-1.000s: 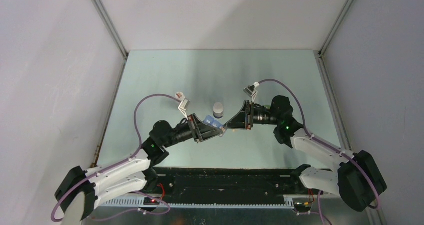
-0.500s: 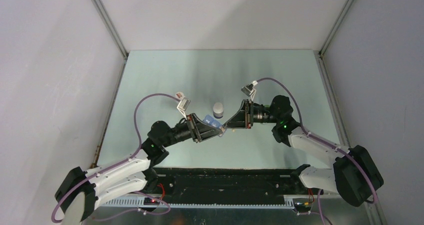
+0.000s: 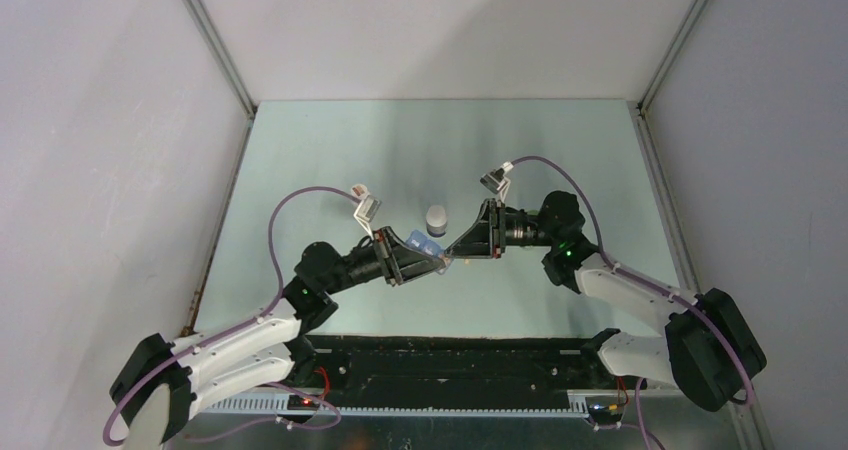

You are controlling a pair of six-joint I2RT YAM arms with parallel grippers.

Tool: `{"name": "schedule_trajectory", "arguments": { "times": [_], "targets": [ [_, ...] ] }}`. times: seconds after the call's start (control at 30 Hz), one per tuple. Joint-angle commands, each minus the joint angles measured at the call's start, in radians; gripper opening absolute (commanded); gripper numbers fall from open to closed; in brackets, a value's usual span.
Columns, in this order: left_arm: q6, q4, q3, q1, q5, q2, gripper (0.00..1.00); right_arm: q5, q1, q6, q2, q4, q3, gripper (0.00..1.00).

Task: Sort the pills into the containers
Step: Close the pill container at the center of the board.

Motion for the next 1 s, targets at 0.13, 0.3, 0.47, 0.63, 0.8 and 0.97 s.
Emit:
{"name": "schedule_trajectory", "arguments": {
  "times": [0.13,0.3,0.47,0.63,0.8,0.97],
  "targets": [
    [0.017,0.124,0.017,-0.010,0.008,-0.006,0.00,0.023,0.056,0.015,0.018,-0.005,0.016,0.51],
    [0.013,0.132,0.014,-0.010,0.011,-0.005,0.00,0.027,0.052,0.042,0.033,0.016,0.013,0.30],
    [0.010,0.135,0.009,-0.010,0.005,-0.011,0.00,0.022,0.038,0.121,0.041,0.123,-0.014,0.01],
    [0.010,0.138,0.006,-0.009,-0.001,-0.015,0.00,0.031,0.041,0.120,0.025,0.120,-0.022,0.00],
    [0.008,0.140,0.004,-0.008,-0.002,-0.006,0.00,0.052,0.044,0.089,0.002,0.080,-0.022,0.00],
    [0.009,0.137,0.002,-0.007,-0.004,-0.002,0.00,0.054,0.031,0.115,0.008,0.105,-0.022,0.27]
  ]
}}
